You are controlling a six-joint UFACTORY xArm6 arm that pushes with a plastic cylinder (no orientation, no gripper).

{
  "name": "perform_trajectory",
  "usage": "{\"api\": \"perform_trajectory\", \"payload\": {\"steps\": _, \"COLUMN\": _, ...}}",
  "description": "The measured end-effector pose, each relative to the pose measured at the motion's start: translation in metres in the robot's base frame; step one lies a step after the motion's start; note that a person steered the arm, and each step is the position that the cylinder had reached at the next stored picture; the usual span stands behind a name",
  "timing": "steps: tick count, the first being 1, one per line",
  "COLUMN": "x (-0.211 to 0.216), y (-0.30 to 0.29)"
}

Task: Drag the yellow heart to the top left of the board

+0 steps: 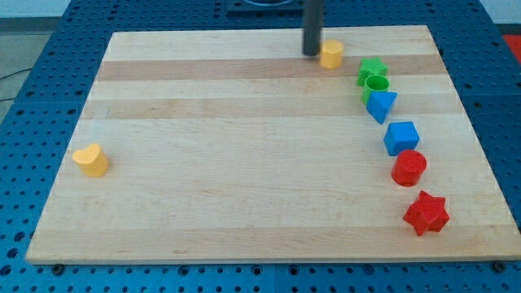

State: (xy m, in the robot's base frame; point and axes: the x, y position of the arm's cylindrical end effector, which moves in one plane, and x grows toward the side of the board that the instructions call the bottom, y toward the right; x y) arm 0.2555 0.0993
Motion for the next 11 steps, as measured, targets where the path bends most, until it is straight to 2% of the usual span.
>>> {"api": "perform_trajectory", "payload": {"steps": 2, "x": 0.016, "y": 0.028}}
{"api": "perform_trajectory", "payload": {"steps": 3, "x": -0.002, "y": -0.024}}
{"api": "perform_trajectory", "payload": {"steps": 4, "x": 0.09, "y": -0.095}}
{"api": "perform_trajectory", "payload": {"steps": 5, "x": 0.238, "y": -0.123}}
{"api": "perform_trajectory", "payload": {"steps": 6, "x": 0.33, "y": -0.253}}
{"api": "perform_trajectory", "payload": {"steps": 7, "x": 0.358, "y": -0.326}}
{"api": "perform_trajectory", "payload": {"steps": 8, "x": 0.331, "y": -0.352}}
{"api": "perform_trajectory", "payload": {"steps": 11, "x": 0.166, "y": -0.343}}
